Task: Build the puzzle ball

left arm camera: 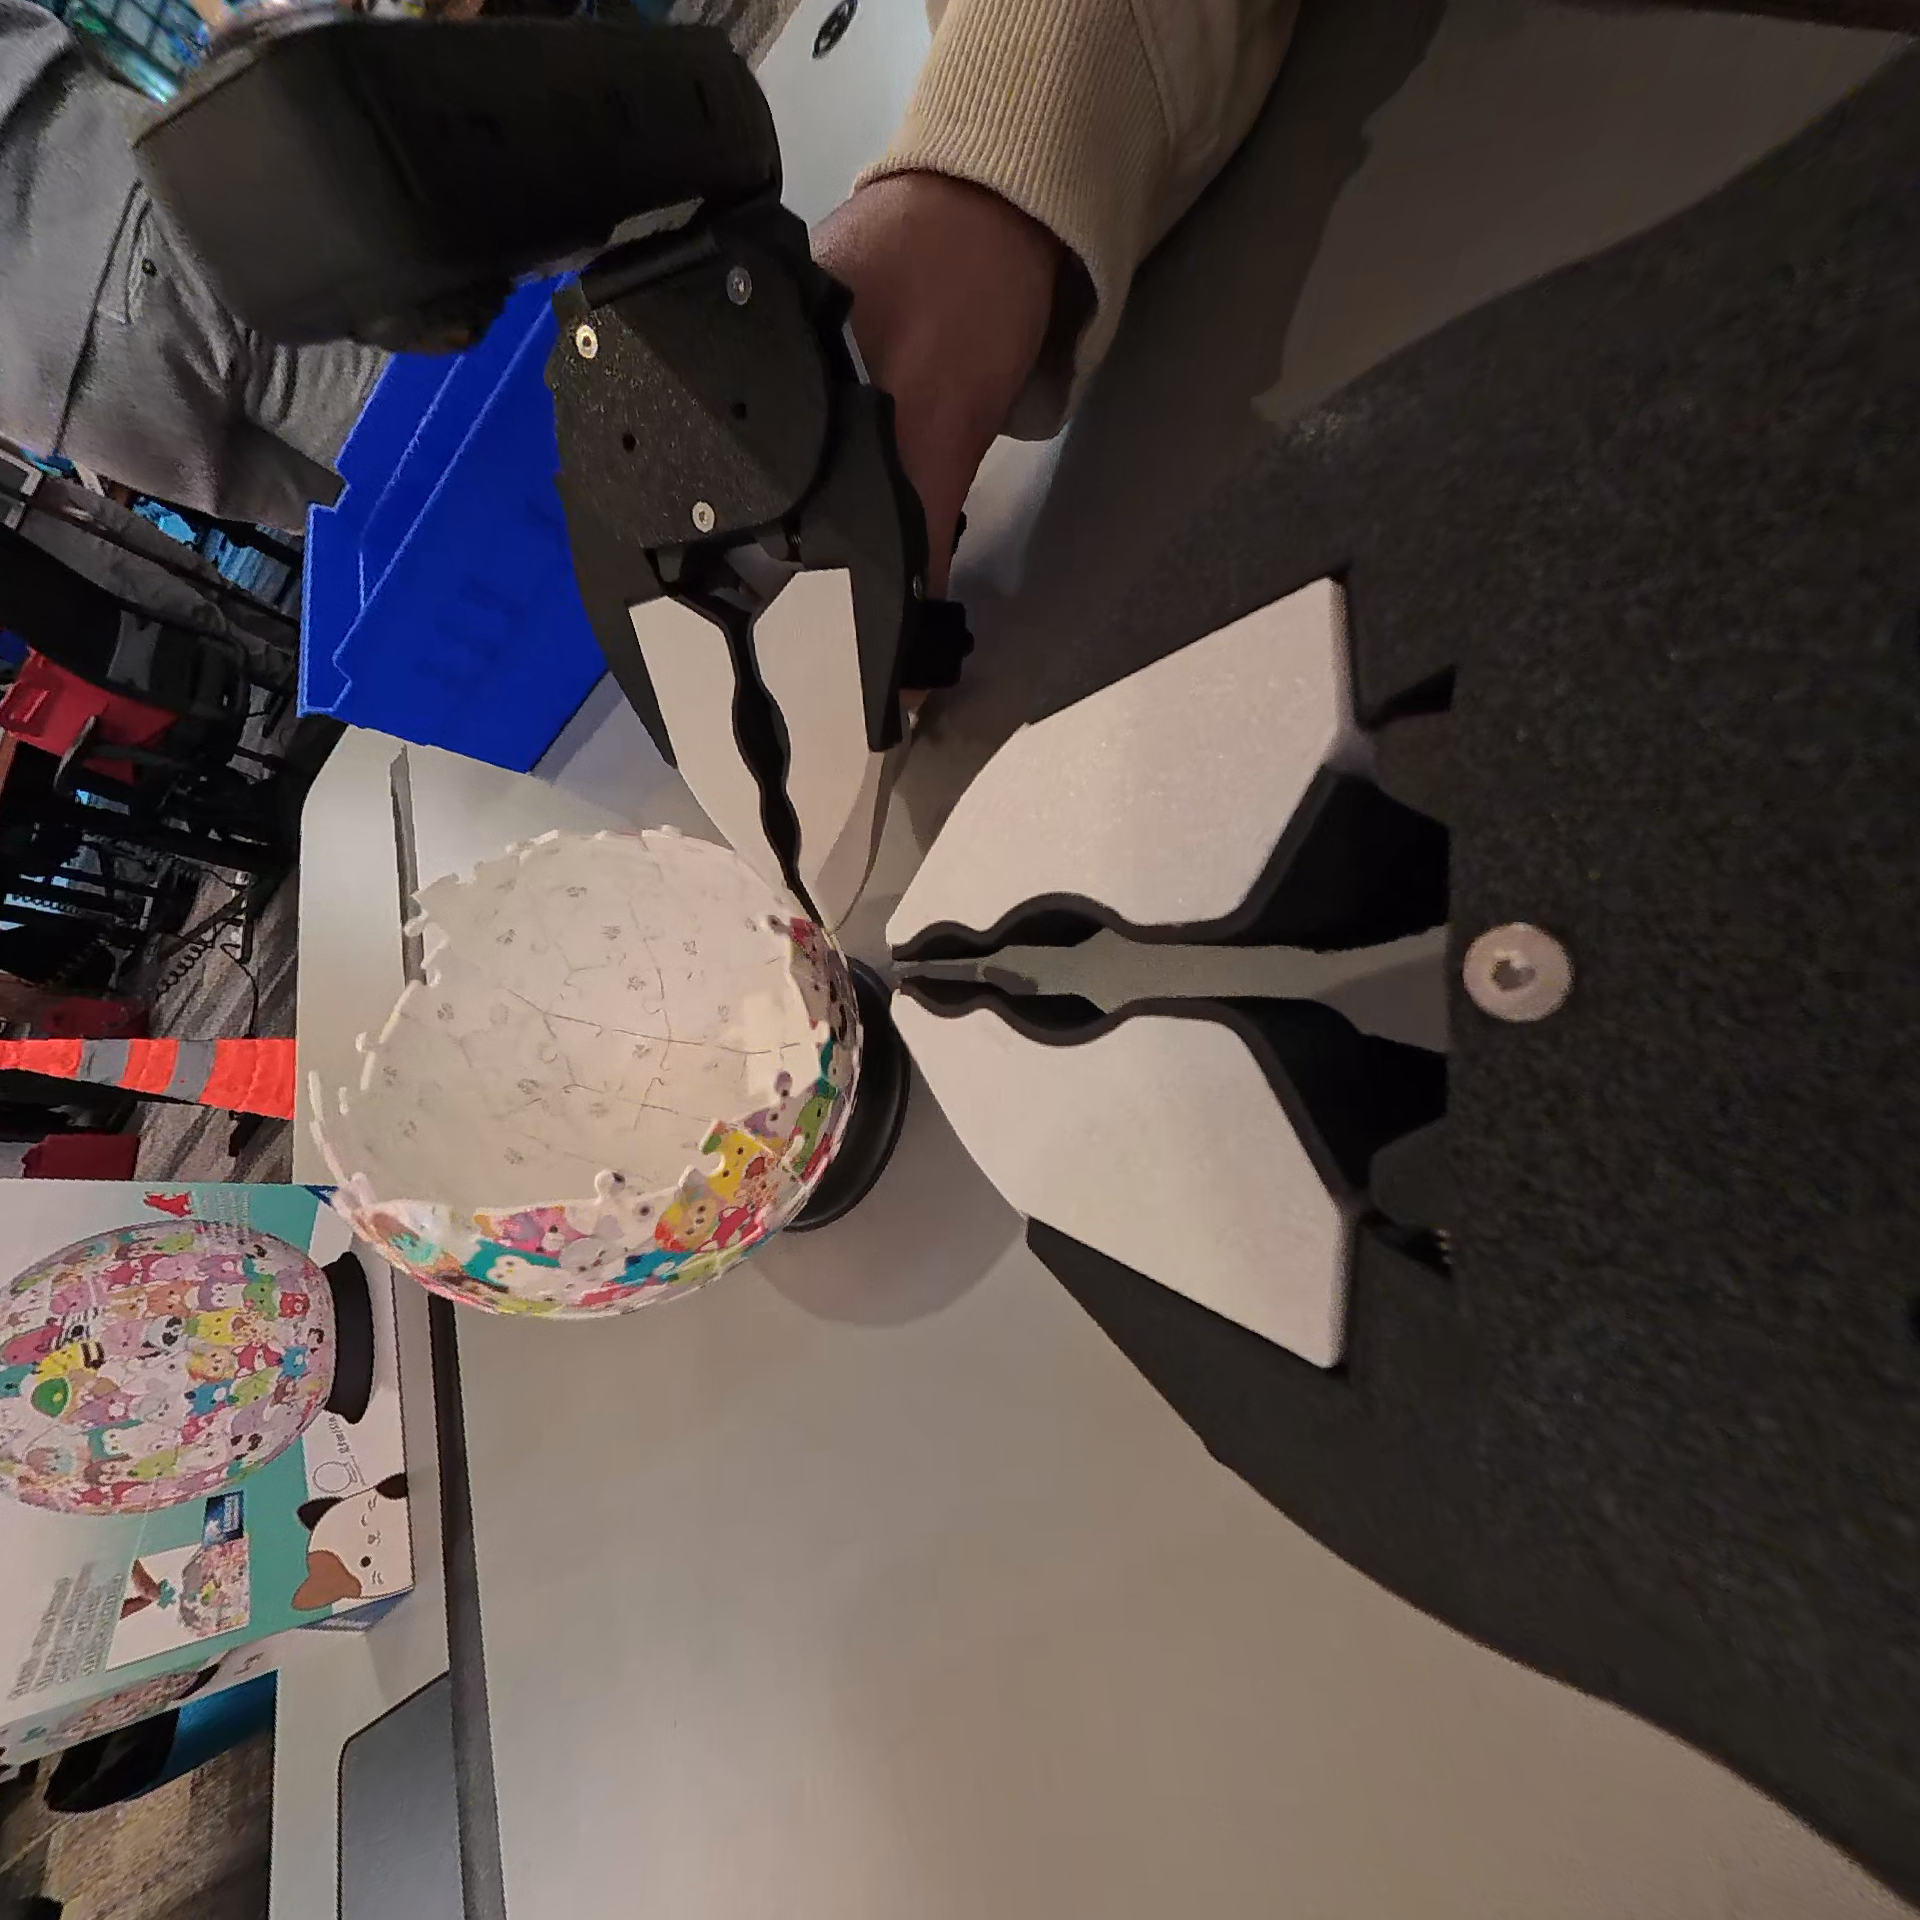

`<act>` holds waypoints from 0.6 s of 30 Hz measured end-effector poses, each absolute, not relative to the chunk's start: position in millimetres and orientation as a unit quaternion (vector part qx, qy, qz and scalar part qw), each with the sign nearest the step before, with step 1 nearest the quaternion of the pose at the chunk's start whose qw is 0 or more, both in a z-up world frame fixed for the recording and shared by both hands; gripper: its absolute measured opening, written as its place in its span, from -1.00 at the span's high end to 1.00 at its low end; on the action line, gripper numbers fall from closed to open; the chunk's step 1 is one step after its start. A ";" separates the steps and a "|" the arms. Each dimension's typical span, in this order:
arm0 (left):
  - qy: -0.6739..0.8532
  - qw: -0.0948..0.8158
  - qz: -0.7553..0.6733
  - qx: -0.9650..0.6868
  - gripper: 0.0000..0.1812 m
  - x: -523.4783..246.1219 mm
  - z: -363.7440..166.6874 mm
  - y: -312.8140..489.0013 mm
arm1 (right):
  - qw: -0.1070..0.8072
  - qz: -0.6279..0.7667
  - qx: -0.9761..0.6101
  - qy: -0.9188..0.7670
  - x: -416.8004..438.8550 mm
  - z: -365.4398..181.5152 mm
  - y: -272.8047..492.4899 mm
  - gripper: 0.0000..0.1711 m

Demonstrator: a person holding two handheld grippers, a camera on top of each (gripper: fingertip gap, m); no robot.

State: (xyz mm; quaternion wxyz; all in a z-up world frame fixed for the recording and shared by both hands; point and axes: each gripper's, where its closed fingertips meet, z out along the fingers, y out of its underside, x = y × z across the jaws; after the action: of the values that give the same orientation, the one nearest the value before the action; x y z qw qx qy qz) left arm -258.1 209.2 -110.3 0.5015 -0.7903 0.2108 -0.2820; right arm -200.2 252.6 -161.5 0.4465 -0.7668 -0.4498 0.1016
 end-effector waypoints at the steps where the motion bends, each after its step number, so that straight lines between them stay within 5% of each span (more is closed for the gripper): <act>1: 0.211 0.501 -0.282 -0.790 0.96 -257.9 -110.4 209.2 | 0.446 0.099 -0.767 -0.452 -201.1 -162.3 253.4 1.00; 14: 0.213 0.501 -0.274 -0.793 0.96 -259.2 -112.1 209.0 | 0.441 0.023 -0.747 -0.497 -206.3 -167.4 255.8 0.98; 18: 0.219 0.504 -0.264 -0.793 0.96 -261.1 -112.6 208.4 | 0.431 0.032 -0.735 -0.523 -210.2 -156.5 242.2 0.71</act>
State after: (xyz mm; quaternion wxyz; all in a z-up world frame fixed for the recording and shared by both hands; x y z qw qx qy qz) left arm -261.1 208.4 -112.6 0.5035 -0.7932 0.2185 -0.2638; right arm -210.2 242.2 -156.5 0.4310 -0.7348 -0.5227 0.0318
